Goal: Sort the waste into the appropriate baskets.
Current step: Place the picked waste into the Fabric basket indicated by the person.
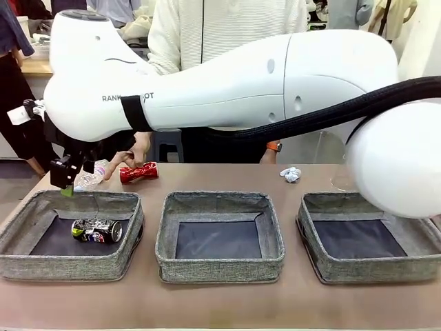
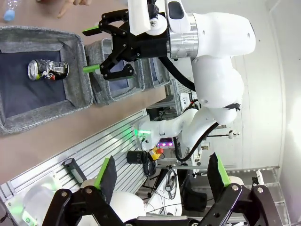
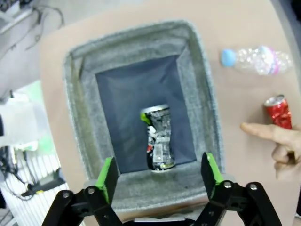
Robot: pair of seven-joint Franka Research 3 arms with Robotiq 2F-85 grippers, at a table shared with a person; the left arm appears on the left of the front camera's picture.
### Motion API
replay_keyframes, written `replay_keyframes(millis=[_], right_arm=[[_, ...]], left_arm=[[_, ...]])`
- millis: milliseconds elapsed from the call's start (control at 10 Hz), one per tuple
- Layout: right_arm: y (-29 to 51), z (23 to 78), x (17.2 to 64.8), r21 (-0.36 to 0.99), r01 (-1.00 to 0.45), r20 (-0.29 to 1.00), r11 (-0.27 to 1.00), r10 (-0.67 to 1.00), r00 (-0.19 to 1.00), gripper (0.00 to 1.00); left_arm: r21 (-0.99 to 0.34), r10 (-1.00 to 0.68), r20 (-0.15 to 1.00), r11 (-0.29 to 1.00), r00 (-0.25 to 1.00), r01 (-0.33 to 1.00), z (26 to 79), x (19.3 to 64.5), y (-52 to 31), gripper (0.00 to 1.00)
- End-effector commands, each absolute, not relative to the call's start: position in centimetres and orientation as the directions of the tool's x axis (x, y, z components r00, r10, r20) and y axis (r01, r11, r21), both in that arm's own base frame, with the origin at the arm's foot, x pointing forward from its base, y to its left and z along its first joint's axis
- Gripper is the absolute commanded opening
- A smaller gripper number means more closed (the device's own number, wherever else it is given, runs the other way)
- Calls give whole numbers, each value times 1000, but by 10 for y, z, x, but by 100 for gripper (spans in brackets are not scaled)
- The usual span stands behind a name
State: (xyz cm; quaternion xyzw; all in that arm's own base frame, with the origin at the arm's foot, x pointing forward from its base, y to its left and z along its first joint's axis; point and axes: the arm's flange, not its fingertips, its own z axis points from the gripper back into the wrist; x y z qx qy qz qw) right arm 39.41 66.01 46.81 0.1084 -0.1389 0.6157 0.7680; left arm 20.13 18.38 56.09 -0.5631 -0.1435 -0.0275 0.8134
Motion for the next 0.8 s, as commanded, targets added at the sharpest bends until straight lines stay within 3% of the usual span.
replay_keyframes(millis=[0, 300, 700], right_arm=[[661, 475, 397, 35, -978, 340, 204, 918, 203, 100], [649, 484, 397, 44, -963, 314, 265, 912, 265, 100], [509, 551, 344, 75, -774, 339, 629, 714, 613, 100]], left_arm=[[-909, 118, 273, 355, 955, 217, 560, 199, 182, 100], [-909, 118, 273, 355, 955, 217, 560, 199, 182, 100], [-909, 118, 273, 355, 955, 217, 560, 199, 182, 100]])
